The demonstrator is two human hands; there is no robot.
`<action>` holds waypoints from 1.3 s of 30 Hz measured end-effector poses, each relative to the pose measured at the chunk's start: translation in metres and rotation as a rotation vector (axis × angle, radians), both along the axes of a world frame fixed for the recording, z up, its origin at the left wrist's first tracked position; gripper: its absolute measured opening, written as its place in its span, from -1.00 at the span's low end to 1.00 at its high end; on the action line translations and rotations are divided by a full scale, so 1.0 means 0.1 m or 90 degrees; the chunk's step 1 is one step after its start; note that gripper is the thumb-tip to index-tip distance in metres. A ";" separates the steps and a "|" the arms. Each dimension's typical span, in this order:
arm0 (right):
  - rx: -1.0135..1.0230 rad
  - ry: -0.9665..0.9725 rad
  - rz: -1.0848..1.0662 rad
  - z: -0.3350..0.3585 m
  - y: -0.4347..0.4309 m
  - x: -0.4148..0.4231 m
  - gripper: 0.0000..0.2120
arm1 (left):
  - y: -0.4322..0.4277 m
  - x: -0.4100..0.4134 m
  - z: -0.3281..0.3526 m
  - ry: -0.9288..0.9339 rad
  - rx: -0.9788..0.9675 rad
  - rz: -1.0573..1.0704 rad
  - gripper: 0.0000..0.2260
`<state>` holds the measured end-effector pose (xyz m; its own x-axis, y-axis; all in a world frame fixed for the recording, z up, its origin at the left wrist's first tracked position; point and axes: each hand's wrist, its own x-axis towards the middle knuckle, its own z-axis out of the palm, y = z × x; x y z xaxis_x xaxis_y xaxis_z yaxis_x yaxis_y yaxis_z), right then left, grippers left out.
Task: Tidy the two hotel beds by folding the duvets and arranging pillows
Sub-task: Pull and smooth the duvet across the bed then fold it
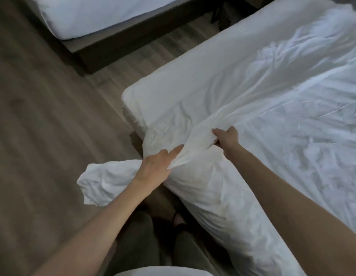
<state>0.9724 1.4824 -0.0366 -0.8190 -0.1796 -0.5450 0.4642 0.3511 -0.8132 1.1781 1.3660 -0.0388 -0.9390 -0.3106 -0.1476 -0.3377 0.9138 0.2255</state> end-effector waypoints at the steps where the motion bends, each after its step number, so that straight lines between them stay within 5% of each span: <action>1: 0.008 0.018 0.012 0.06 0.13 0.02 -0.75 | 0.13 0.05 0.00 0.040 -0.035 -0.006 -0.26; 5: 0.063 0.050 0.023 0.24 0.65 0.11 -0.74 | 0.69 0.16 -0.03 0.154 -0.068 -0.018 -0.18; 15: 0.146 0.099 -0.002 0.50 1.83 0.58 -0.61 | 1.91 0.53 -0.06 0.152 0.019 -0.074 -0.10; 23: 0.282 0.157 0.010 0.30 2.84 0.86 -0.61 | 2.97 0.69 -0.17 -0.203 0.312 -0.157 -0.41; 26: 0.331 0.106 0.116 0.13 3.23 0.97 -0.47 | 3.17 0.81 -0.36 -0.311 0.270 -0.138 -0.51; 29: 0.349 0.087 0.245 0.12 3.56 0.99 -0.50 | 3.36 0.77 -0.38 -0.286 0.261 -0.063 -0.52; 39: 0.402 0.335 0.418 0.62 4.56 1.15 -0.51 | 3.90 0.19 0.54 -0.115 0.102 -0.067 -0.50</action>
<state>1.0873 1.9386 0.0250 -0.8242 -0.4816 -0.2978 -0.3298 0.8358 -0.4389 1.1970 1.7556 0.0154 -0.9188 -0.1719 -0.3553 -0.2910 0.9032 0.3154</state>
